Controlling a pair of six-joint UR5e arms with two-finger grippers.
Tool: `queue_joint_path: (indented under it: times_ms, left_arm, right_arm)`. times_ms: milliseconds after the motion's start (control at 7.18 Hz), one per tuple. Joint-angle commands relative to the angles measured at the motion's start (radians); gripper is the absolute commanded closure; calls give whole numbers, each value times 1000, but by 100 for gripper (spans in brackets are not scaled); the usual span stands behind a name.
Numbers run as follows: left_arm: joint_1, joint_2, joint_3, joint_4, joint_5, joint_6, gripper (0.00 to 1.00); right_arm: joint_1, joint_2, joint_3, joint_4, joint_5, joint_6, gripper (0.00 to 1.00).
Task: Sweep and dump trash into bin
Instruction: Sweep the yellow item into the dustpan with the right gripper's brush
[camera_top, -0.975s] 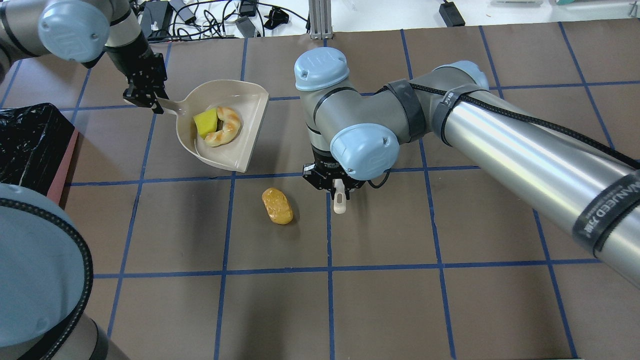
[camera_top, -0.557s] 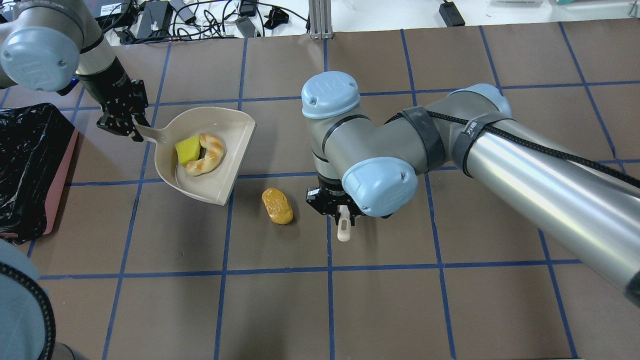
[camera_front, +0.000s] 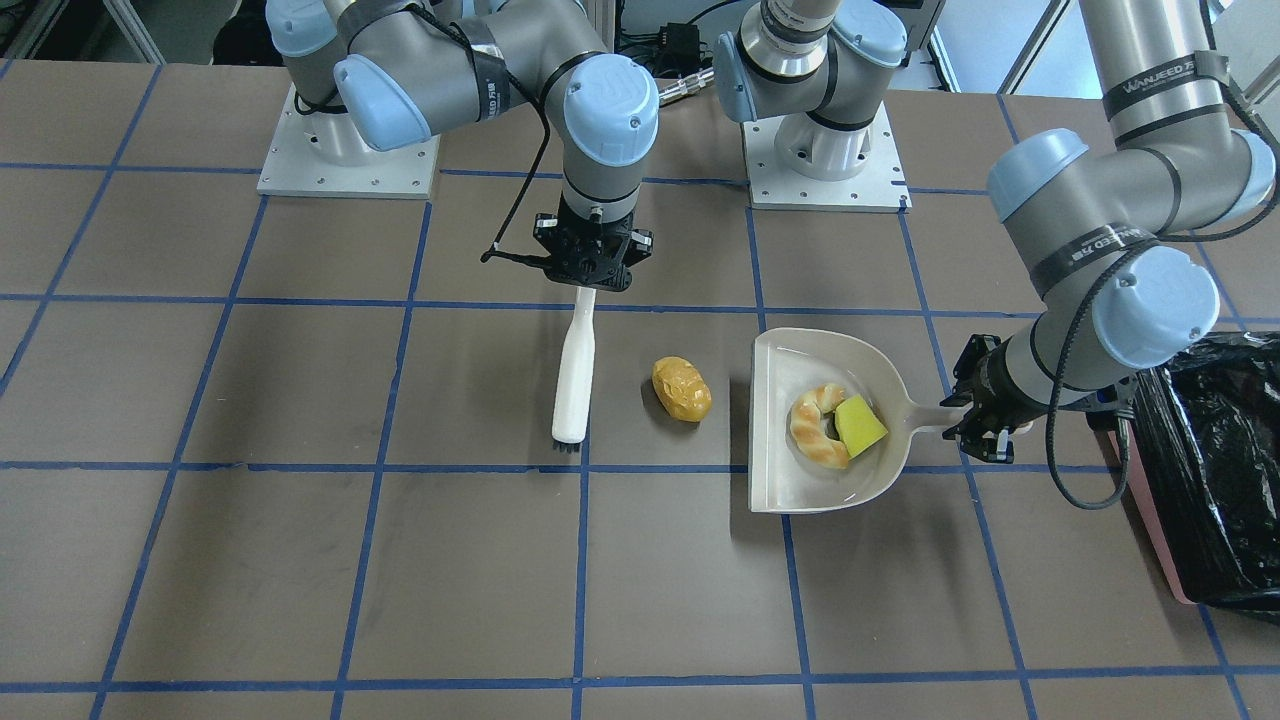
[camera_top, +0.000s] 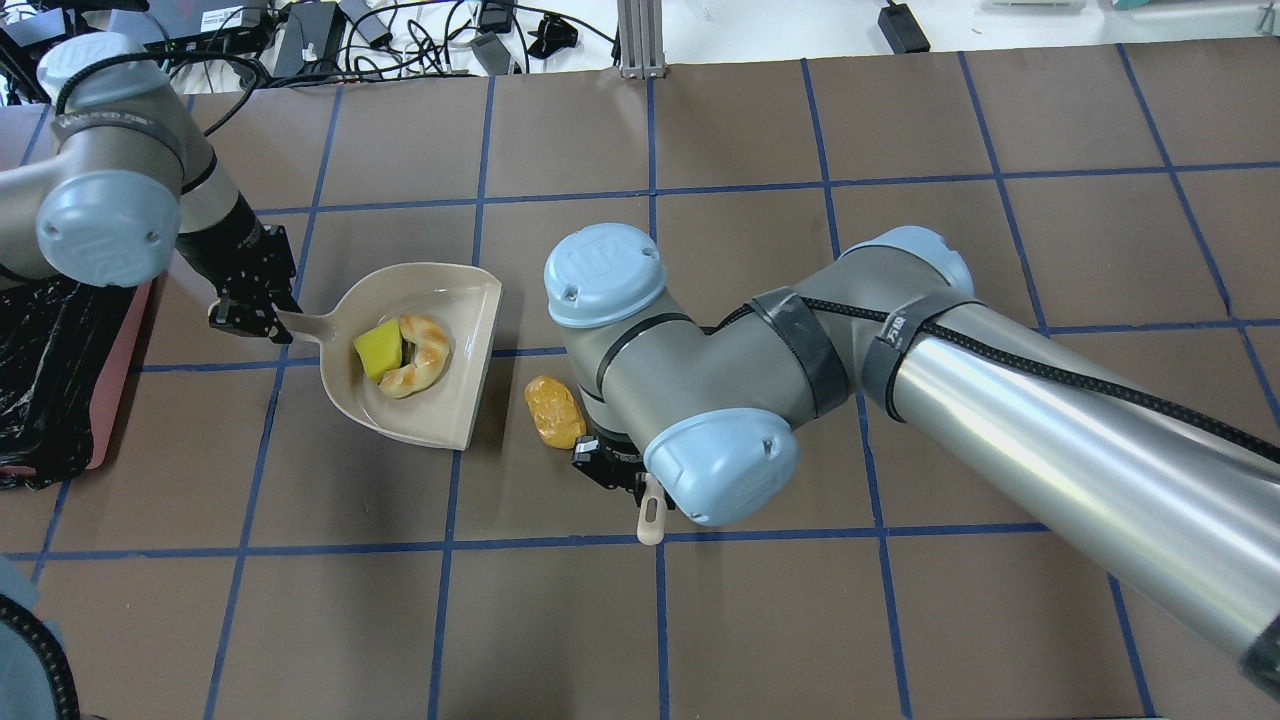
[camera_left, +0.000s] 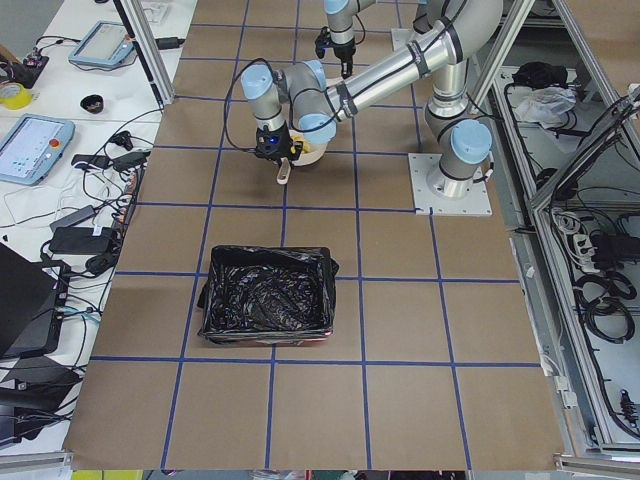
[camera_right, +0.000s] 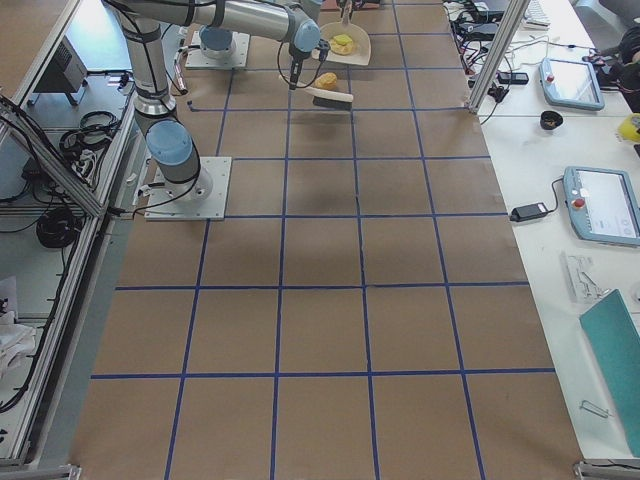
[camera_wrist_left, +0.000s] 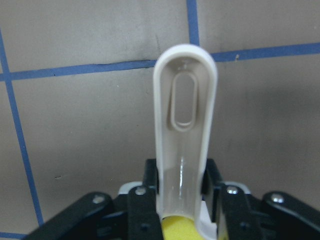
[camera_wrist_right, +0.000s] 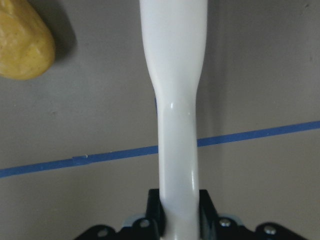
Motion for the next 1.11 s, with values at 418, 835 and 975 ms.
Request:
queue_joint_path:
  times_ms: [418, 835, 975]
  left_arm:
    - [-57, 51, -120, 70, 90, -191, 100]
    - [-111, 73, -131, 68, 94, -283, 100]
    - [-131, 73, -135, 68, 92, -300, 100]
  right_arm:
    - [20, 22, 54, -146, 109, 116, 84]
    - [104, 62, 43, -262, 109, 210, 84]
    - [116, 89, 37, -310, 111, 228, 84]
